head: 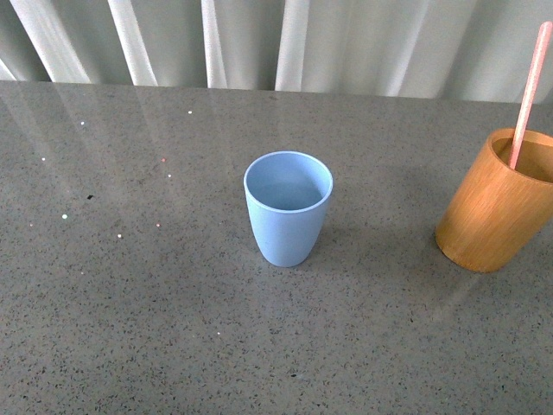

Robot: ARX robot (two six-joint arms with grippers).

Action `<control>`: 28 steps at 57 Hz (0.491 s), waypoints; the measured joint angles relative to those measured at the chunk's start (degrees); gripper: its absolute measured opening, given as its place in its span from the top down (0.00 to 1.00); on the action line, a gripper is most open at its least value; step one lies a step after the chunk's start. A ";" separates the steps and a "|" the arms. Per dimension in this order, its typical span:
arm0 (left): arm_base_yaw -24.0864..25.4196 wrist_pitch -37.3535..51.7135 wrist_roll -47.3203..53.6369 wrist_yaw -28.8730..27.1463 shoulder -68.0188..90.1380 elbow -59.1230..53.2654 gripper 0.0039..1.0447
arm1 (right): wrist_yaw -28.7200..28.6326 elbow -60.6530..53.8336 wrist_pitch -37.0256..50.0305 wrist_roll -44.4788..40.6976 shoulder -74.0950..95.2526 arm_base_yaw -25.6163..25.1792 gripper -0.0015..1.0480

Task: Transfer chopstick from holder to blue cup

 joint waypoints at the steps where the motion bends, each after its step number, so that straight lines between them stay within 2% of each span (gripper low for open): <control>1: 0.00 0.00 0.02 0.00 0.00 0.00 0.27 | 0.00 0.00 0.00 0.00 0.00 -0.02 0.10; 5: 0.00 0.00 0.00 0.00 0.00 0.00 0.13 | 0.00 0.00 0.00 0.00 0.00 0.00 0.10; 9: 0.00 0.00 0.04 0.00 0.00 0.00 0.05 | 0.00 0.00 0.00 0.00 0.00 0.00 0.10; 28: 0.00 0.00 0.02 0.00 0.00 0.00 0.06 | 0.00 0.00 0.00 0.00 0.00 0.00 0.10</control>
